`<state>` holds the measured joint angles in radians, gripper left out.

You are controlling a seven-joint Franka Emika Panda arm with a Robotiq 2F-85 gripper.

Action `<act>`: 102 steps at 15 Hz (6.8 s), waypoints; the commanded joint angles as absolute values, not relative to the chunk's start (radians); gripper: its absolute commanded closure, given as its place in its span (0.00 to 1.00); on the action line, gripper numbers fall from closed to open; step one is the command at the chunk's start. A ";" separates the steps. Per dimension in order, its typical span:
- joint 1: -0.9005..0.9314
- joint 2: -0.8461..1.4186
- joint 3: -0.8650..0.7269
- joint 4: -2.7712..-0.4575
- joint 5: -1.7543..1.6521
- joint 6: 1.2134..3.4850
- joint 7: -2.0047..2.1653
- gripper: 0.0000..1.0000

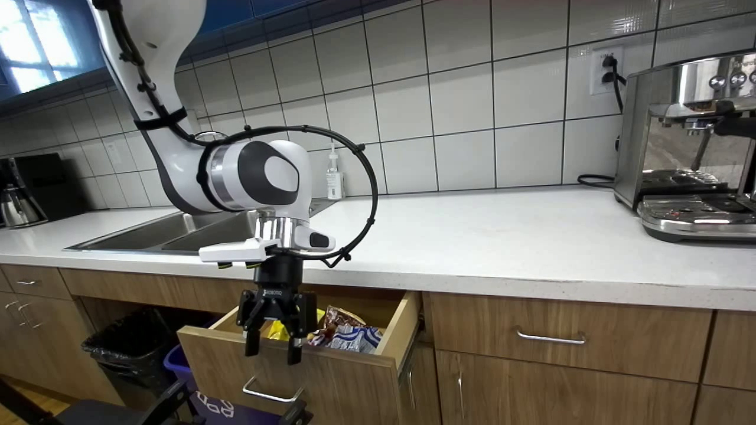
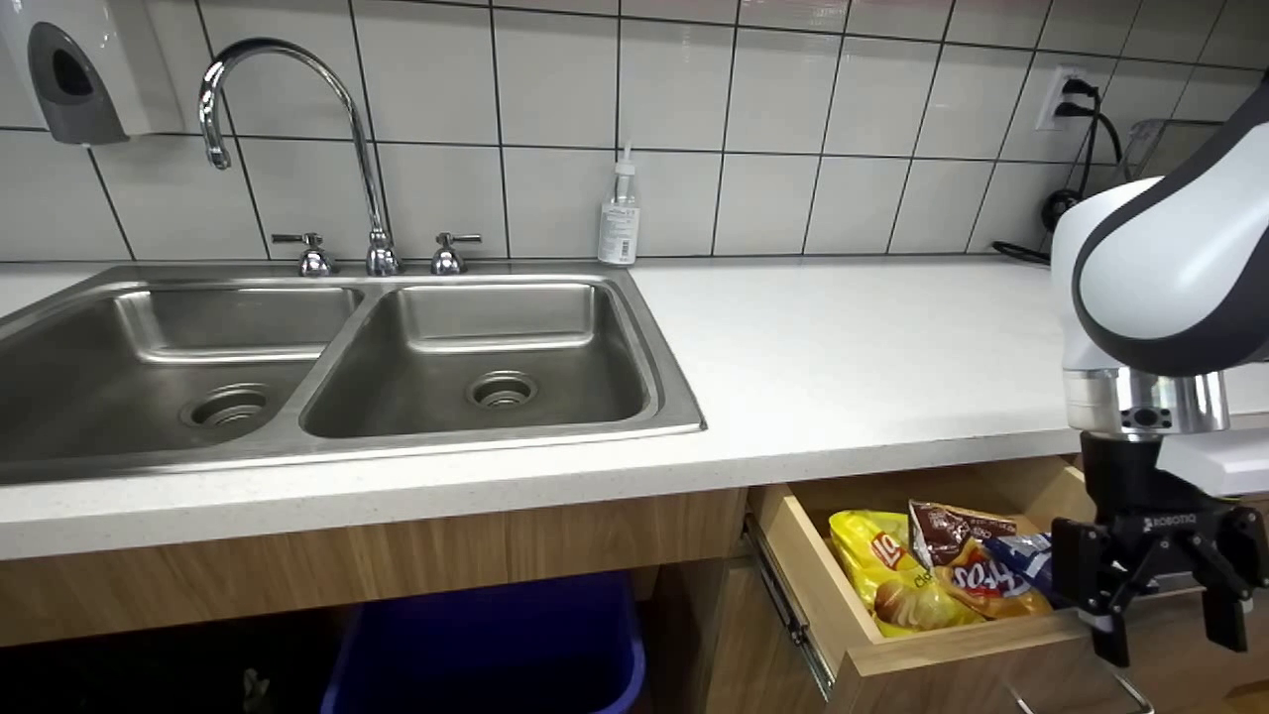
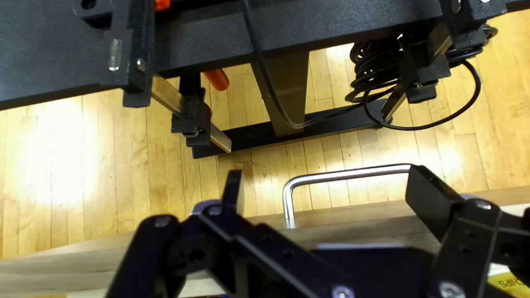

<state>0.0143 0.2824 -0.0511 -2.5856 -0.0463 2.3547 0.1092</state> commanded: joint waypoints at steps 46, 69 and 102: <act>0.001 0.468 -0.074 -2.271 -0.121 2.381 0.055 0.00; 0.001 0.550 -0.074 -2.127 -0.121 2.383 0.036 0.00; -0.003 0.339 -0.074 -2.217 -0.117 2.346 0.019 0.00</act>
<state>0.0089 0.3857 -0.0818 -2.2050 -0.1090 2.3479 0.0271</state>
